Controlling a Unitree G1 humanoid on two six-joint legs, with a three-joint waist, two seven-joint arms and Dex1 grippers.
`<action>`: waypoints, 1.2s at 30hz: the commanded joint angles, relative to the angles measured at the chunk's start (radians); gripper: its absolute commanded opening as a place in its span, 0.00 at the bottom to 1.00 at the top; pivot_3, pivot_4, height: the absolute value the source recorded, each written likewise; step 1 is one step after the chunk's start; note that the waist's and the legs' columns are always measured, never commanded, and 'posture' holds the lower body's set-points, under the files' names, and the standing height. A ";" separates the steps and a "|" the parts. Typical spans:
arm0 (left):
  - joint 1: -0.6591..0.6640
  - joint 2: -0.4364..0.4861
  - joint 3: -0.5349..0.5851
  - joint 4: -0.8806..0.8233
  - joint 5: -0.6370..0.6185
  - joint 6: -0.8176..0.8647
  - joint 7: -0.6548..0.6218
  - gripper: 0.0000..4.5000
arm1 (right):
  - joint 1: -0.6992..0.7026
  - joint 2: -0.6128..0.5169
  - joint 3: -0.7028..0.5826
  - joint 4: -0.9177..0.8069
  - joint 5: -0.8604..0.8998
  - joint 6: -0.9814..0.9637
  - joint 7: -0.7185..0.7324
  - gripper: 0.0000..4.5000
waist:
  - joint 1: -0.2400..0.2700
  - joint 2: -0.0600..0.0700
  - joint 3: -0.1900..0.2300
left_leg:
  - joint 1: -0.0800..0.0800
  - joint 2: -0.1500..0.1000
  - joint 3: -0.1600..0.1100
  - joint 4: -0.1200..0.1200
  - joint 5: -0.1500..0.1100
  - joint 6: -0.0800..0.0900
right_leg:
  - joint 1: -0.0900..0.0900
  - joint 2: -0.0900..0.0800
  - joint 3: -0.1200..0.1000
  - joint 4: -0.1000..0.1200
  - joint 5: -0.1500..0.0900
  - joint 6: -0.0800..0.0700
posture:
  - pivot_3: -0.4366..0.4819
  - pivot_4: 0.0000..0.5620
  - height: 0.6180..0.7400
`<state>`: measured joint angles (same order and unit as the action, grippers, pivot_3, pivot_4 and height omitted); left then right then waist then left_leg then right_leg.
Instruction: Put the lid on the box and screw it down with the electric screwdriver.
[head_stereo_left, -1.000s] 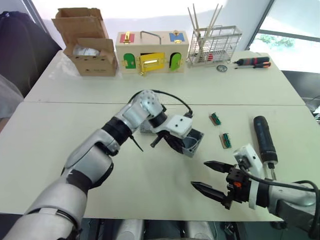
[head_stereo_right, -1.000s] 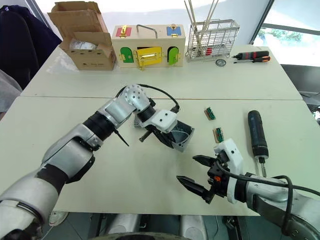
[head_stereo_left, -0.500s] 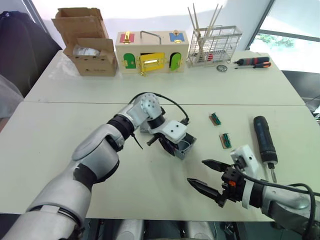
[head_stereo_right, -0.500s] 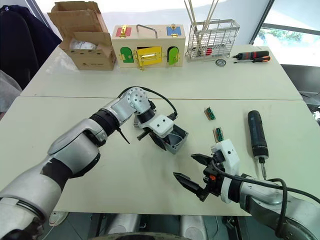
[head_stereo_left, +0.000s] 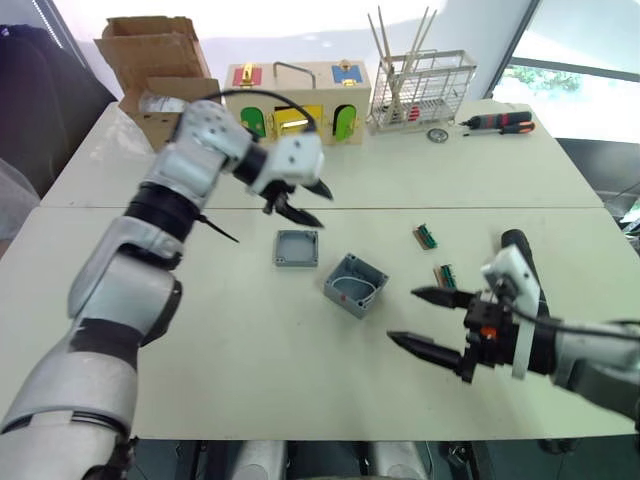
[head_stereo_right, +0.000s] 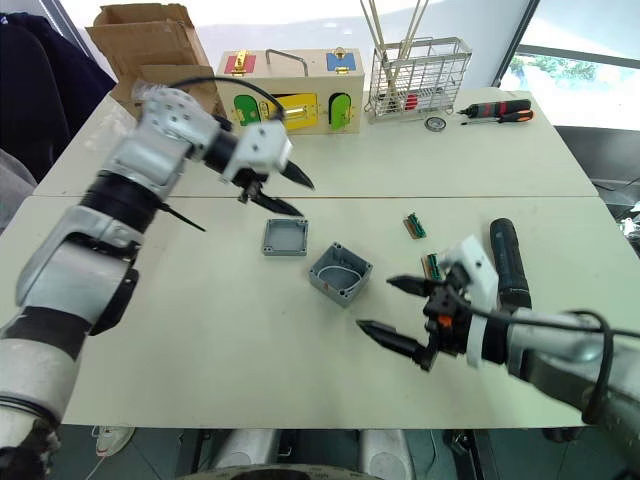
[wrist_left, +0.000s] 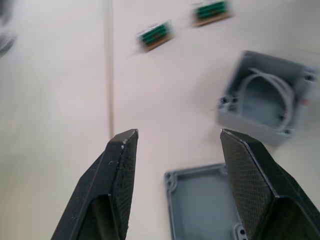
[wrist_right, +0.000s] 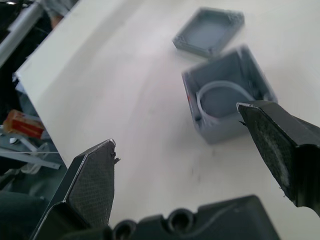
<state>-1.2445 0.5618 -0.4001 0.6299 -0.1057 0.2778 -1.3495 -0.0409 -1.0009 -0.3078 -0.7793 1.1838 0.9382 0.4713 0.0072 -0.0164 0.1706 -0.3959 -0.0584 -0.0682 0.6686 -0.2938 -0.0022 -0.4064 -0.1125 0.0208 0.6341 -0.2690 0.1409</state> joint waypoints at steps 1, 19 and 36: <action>0.013 0.001 0.059 -0.137 0.036 0.544 0.201 0.58 | -0.118 -0.017 0.066 0.048 -0.015 -0.011 0.066 1.00 | 0.001 0.000 0.000 | 0.000 0.000 0.000 0.000 0.000 0.000 | 0.000 0.000 0.000 0.000 0.000 0.000 | 0.48 0.27 0.92; 0.128 -0.193 0.157 -0.144 0.026 1.183 0.716 0.58 | -0.147 0.102 0.149 0.052 -0.092 -0.022 0.054 1.00 | 0.006 -0.001 0.000 | -0.007 -0.002 -0.002 0.003 0.006 -0.010 | -0.011 -0.002 -0.001 0.013 0.000 0.001 | 0.48 0.27 0.92; 0.086 -0.299 0.129 0.085 0.035 0.978 0.720 0.01 | -0.039 0.093 0.018 0.012 -0.019 -0.017 -0.029 1.00 | 0.034 0.002 -0.003 | -0.010 -0.012 -0.009 0.014 0.003 -0.005 | -0.006 -0.006 -0.002 0.015 0.000 0.001 | 0.48 0.27 0.92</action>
<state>-1.1873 0.2785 -0.2600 0.6971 -0.0679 1.2523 -0.6343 -0.0841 -0.8919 -0.2395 -0.7612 1.1416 0.9315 0.4304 0.0416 -0.0141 0.1678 -0.4051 -0.0704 -0.0777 0.6828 -0.2908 -0.0075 -0.4119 -0.1186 0.0190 0.6486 -0.2695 0.1415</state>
